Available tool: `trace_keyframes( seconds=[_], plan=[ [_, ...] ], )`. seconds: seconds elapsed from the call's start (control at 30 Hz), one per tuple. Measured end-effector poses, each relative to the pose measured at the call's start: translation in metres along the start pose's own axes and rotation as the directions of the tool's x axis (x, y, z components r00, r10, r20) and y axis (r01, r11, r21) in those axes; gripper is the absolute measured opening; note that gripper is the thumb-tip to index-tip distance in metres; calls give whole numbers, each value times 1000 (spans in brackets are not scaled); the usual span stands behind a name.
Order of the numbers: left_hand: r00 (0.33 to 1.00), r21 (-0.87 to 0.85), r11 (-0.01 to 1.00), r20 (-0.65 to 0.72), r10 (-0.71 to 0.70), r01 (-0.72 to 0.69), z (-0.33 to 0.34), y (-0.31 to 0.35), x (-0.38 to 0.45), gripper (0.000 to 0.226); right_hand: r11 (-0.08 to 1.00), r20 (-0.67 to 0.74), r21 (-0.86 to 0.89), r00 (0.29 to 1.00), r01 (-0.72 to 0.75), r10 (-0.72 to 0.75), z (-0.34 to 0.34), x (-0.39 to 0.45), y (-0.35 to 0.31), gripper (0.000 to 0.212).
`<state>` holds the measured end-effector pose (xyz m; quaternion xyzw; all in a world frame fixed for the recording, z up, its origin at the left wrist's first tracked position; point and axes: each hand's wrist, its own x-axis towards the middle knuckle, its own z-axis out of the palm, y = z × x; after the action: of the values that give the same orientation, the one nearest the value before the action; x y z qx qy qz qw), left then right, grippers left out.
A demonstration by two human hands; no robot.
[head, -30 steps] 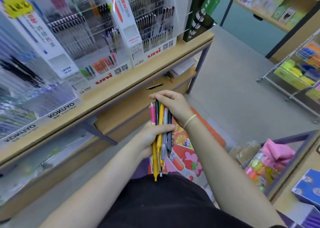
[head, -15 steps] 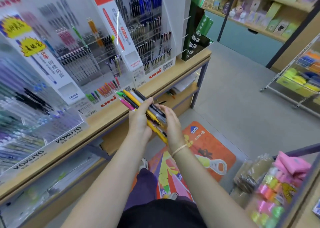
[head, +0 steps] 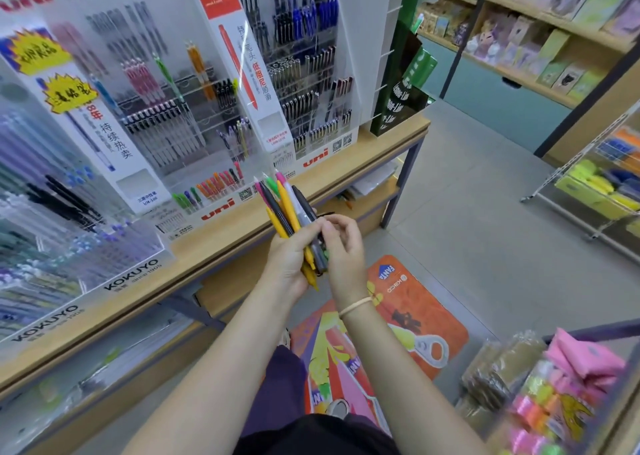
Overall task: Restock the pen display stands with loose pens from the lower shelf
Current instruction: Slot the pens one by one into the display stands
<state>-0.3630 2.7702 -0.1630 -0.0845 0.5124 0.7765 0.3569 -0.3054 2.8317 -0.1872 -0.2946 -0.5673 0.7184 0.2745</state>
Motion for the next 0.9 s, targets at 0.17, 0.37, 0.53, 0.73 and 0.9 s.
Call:
trace_keyframes(
  seconds=[0.17,0.37,0.53,0.73,0.9],
  plan=[
    [982,224,974,175,-75,35,-31,22,-5,23,994,195,-32,975,-107,112,-5,9,-1,34],
    [877,480,864,336,-344,155,-48,24,-17,28,995,254,-96,967,-12,36,5,28,-22,44],
    [890,462,874,320,-325,153,-62,30,-26,45,984,385,-157,923,79,-12,22,36,-31,25],
    [945,352,926,236,-226,134,-88,42,-30,30,983,476,-174,879,63,28,56,34,-30,26],
    [975,339,941,202,-96,22,-114,68,-25,27,978,441,-205,895,26,69,82,28,-24,20]
  ],
)
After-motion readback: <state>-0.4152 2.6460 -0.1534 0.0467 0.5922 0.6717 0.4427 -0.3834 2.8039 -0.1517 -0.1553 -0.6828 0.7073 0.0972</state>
